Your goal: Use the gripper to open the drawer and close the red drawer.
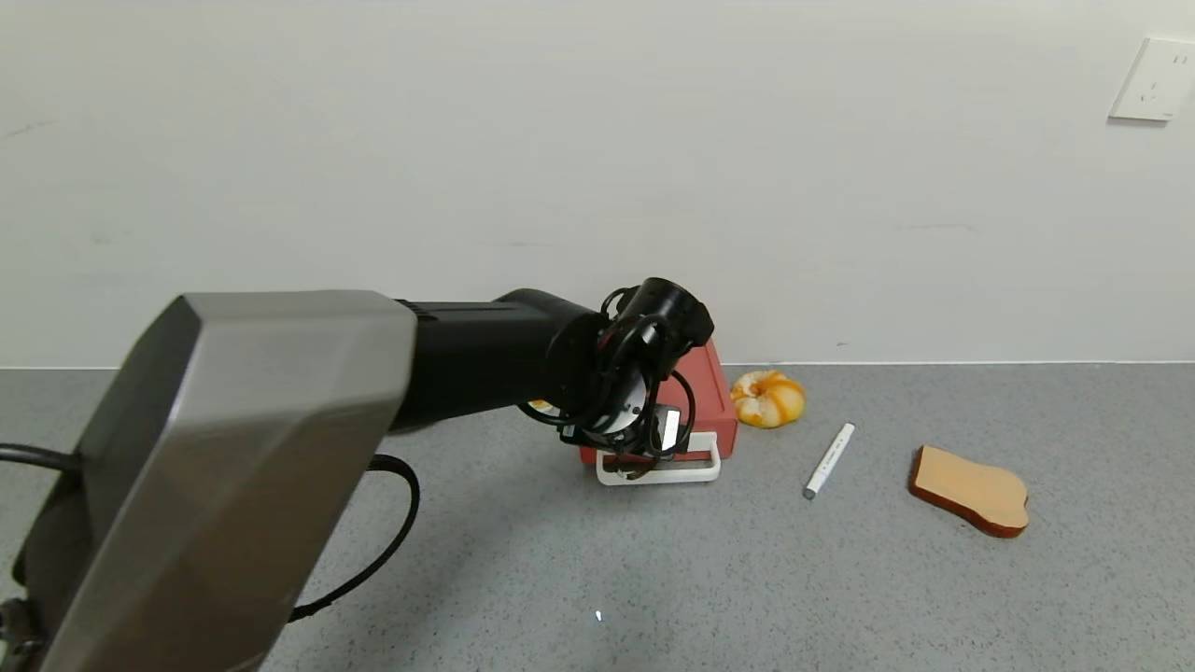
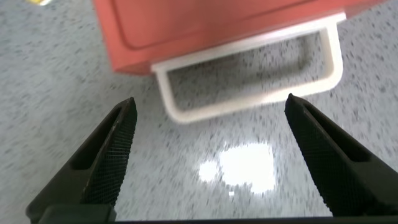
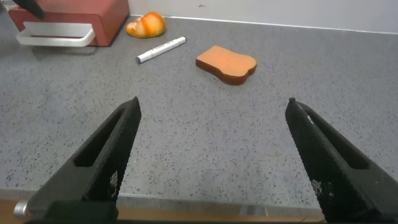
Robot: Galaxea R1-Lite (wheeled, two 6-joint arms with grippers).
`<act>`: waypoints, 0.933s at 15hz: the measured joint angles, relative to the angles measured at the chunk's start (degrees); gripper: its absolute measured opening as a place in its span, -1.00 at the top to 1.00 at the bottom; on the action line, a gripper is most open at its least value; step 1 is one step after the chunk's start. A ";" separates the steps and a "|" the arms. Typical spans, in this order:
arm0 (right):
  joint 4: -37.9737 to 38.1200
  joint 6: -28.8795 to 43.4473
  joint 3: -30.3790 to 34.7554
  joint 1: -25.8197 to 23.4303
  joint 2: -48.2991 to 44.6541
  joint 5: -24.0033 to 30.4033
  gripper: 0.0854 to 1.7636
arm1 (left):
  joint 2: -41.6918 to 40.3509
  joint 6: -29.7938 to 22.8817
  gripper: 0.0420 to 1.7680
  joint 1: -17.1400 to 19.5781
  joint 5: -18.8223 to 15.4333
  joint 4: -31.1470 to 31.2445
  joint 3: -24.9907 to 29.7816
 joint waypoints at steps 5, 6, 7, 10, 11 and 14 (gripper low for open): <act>0.00 0.00 0.00 0.02 0.00 0.02 -0.94 | -11.00 4.25 -0.94 2.65 -4.82 3.36 3.08; 0.00 0.00 0.00 0.02 0.00 0.00 -0.94 | -13.95 5.52 -0.94 3.75 -7.66 3.10 4.51; 0.00 0.02 0.00 0.02 0.00 0.02 -0.94 | -16.84 6.99 -0.94 5.00 -10.13 2.35 6.14; 0.00 0.05 0.00 0.00 0.00 0.02 -0.94 | -26.16 12.71 -0.94 9.59 -15.90 -3.63 14.56; 0.00 0.02 0.00 0.00 0.00 0.00 -0.94 | -29.44 14.77 -0.94 11.25 -18.26 -6.78 18.58; 0.00 0.00 0.00 0.00 0.00 0.00 -0.94 | -38.23 19.44 -0.94 16.04 -24.69 -15.74 30.23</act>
